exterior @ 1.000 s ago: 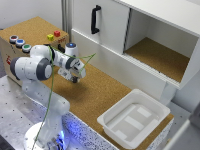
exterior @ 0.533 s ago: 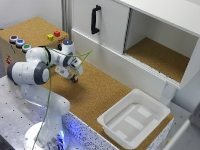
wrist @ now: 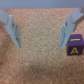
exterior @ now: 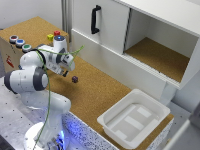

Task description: Push the purple block to the right

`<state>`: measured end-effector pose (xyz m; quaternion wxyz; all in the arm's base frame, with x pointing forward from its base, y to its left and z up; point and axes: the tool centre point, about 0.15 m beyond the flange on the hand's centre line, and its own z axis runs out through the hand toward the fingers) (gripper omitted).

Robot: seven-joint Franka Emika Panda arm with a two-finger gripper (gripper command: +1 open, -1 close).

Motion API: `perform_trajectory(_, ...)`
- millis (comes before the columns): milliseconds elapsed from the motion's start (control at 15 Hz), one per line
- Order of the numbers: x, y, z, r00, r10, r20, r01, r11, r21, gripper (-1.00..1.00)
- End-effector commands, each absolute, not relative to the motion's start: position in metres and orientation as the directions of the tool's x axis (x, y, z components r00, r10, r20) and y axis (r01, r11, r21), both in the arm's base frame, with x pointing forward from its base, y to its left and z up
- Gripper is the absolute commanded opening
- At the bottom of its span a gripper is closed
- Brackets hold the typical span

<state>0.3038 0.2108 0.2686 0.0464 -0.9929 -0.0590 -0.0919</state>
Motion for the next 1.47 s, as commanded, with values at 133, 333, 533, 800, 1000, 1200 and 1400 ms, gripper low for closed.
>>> perform_trajectory(133, 0.349, 0.206, 0.227, 0.985, 0.125, 0.115, 0.137, -0.985, -0.106, -1.00)
perform_trajectory(333, 0.355, 0.192, 0.213, 0.989, 0.118, 0.094, 0.126, -0.988, -0.087, -1.00)
perform_trajectory(533, 0.362, 0.176, 0.202, 0.991, 0.104, 0.087, 0.109, -0.992, -0.058, -1.00)
perform_trajectory(800, 0.371, 0.140, 0.204, 0.995, 0.044, 0.092, 0.049, -0.997, -0.055, -1.00)
perform_trajectory(1000, 0.366, 0.104, 0.207, 0.997, -0.015, 0.080, -0.012, -0.999, -0.034, -1.00)
perform_trajectory(1200, 0.365, 0.076, 0.210, 0.994, -0.071, 0.083, -0.070, -0.997, -0.015, -1.00)
perform_trajectory(1400, 0.364, 0.061, 0.214, 0.993, -0.086, 0.081, -0.087, -0.996, 0.012, -1.00)
